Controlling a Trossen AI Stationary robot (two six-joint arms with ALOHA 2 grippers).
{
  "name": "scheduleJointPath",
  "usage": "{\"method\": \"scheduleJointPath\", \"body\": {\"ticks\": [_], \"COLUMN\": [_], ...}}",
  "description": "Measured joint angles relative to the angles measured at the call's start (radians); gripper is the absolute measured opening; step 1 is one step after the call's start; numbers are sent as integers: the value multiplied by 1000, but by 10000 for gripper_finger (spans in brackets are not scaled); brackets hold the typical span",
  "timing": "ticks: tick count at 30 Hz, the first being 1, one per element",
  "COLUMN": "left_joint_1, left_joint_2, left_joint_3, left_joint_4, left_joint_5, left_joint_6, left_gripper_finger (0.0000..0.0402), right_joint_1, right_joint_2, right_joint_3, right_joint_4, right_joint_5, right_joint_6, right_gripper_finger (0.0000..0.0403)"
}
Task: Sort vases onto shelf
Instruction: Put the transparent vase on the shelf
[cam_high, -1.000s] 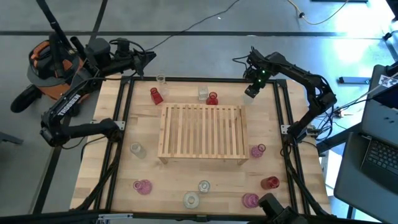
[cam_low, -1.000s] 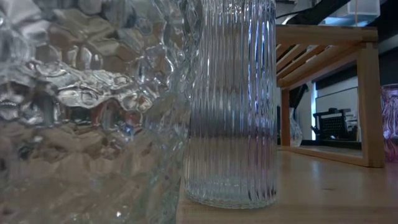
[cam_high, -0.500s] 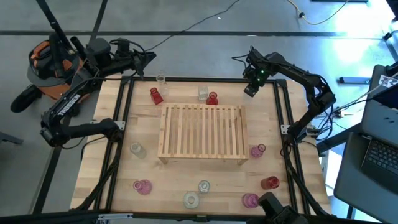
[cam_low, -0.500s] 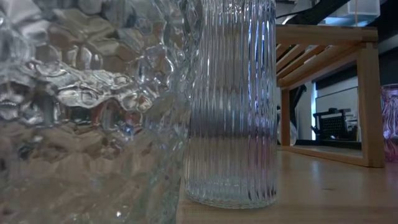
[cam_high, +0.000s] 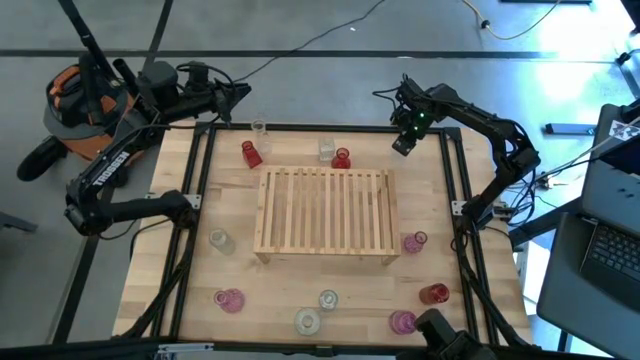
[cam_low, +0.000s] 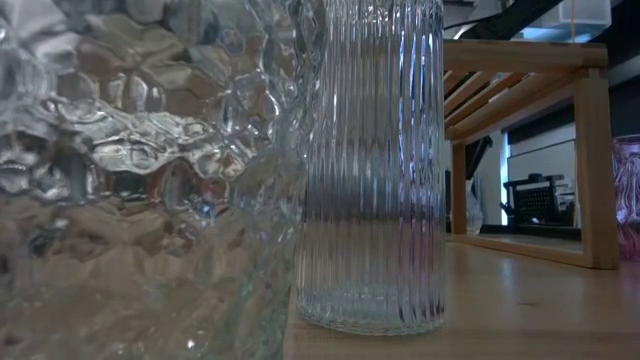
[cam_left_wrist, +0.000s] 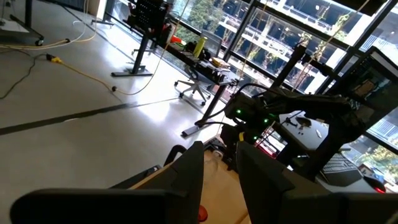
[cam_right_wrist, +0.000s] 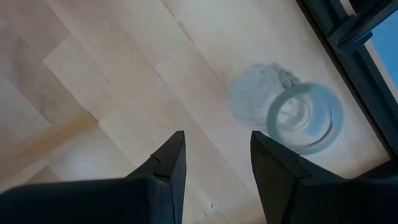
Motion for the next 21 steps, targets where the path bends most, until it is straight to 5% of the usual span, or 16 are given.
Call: {"method": "scheduleJointPath", "body": {"ticks": [11,21], "left_joint_1": [0,0], "left_joint_2": [0,0], "left_joint_3": [0,0], "left_joint_4": [0,0], "left_joint_5": [-1,-2], "left_joint_6": [-2,-7], "left_gripper_finger": [90,90], "right_joint_1": [0,-73], "right_joint_2": [-34,-69], "right_joint_3": [0,1], "right_joint_4": [101,114], "right_joint_5": [-8,130], "right_joint_6": [-3,66], "right_gripper_finger": [131,131]}}
